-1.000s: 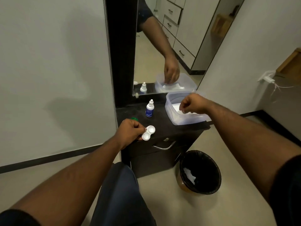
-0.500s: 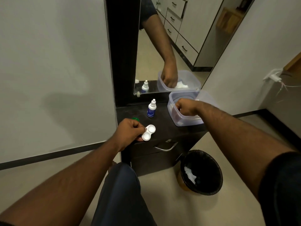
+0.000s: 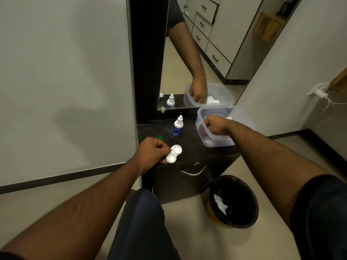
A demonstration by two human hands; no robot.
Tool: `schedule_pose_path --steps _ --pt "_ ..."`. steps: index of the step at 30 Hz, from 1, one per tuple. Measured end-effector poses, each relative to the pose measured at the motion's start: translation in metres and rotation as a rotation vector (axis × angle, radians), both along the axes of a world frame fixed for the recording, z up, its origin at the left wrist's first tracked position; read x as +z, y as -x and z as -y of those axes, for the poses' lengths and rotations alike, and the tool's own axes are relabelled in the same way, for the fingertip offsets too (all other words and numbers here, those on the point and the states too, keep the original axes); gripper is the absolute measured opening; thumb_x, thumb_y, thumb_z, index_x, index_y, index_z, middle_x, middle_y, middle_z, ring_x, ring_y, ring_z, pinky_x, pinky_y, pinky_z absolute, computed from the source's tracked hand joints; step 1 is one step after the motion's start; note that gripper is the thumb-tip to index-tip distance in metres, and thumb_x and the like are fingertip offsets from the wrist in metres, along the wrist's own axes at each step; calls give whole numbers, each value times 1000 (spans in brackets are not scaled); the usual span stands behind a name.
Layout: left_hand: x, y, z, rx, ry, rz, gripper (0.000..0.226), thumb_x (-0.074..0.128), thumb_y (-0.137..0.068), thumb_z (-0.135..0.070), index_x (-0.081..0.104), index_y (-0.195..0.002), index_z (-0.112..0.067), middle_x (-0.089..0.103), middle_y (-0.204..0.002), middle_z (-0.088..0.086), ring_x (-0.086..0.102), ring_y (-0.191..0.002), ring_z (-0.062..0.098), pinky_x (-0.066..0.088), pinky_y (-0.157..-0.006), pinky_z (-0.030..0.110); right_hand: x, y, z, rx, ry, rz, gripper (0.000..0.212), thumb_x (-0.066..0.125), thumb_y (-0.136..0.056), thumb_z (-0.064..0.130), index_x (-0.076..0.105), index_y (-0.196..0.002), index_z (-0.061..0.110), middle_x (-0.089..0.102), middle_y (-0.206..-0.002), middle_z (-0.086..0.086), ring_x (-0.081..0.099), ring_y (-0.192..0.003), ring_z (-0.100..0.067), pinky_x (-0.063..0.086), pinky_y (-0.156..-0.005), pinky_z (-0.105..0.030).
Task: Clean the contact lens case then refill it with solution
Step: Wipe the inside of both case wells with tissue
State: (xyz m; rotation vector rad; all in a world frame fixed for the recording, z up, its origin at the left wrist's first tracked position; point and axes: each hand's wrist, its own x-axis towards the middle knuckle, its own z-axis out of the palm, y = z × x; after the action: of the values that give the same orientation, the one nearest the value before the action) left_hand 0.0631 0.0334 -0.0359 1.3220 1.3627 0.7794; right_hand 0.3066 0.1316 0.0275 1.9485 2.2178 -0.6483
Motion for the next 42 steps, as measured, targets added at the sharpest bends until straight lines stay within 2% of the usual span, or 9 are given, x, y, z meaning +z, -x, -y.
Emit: schedule_pose_path --steps 7,11,15,18,23,26,32,36,42 --pt "3 -1 2 8 24 43 10 66 -85 -4 72 -77 -2 72 -82 15 69 -67 15 59 -63 26 1 -4 2 -34 83 -115 28 49 -97 18 54 -122 9 53 -118 -12 49 -110 -29 39 -100 -35" --pt "6 -2 3 7 10 23 9 65 -85 -3 71 -81 3 71 -81 15 67 -59 8 53 -55 17 9 -18 1 -80 -19 -221 10 59 -90 9 66 -97 10 62 -93 -8 58 -83 -20 51 -70 -23" --pt "6 -3 3 21 4 37 11 64 -84 0 70 -82 8 70 -80 20 66 -57 9 55 -54 19 9 -38 -3 -90 -72 -126 21 65 -84 2 68 -104 10 65 -103 -10 60 -94 -28 53 -79 -28" --pt "6 -3 2 19 6 29 10 65 -84 -2 71 -80 4 71 -78 17 67 -60 13 57 -58 22 2 -39 1 -139 -72 -70 30 72 -80 6 66 -108 15 63 -102 -4 60 -94 -23 53 -83 -29" --pt "7 -2 2 5 0 -11 10 65 -85 -6 72 -82 0 72 -80 13 68 -63 10 57 -60 21 1 -34 1 -81 -117 20 13 70 -80 7 68 -87 18 62 -85 -2 58 -79 -19 47 -66 -22" --pt "7 -2 3 -6 -5 -20 9 65 -85 -7 72 -81 -3 72 -79 10 68 -66 13 58 -64 24 -1 -35 1 -90 -96 2 20 65 -84 5 60 -71 20 52 -73 -2 49 -72 -20 45 -63 -22" --pt "7 -2 2 -7 2 -3 9 65 -85 -5 72 -81 -1 72 -81 12 69 -70 17 60 -68 29 6 -48 -6 -76 -140 9 11 63 -85 2 65 -88 12 64 -96 -13 55 -84 -23 47 -74 -26" --pt "8 -2 2 -9 7 -2 9 65 -86 -5 71 -84 1 72 -82 12 69 -66 12 57 -60 22 13 -57 -6 -91 44 120 15 72 -79 4 67 -91 10 65 -98 -13 59 -91 -27 52 -82 -31" --pt "6 -3 2 -3 -1 -4 9 66 -85 -5 72 -82 -1 72 -80 12 69 -67 15 59 -64 25 10 -50 -2 -89 -8 126 13 71 -79 1 68 -89 9 66 -96 -14 58 -85 -25 52 -81 -31"
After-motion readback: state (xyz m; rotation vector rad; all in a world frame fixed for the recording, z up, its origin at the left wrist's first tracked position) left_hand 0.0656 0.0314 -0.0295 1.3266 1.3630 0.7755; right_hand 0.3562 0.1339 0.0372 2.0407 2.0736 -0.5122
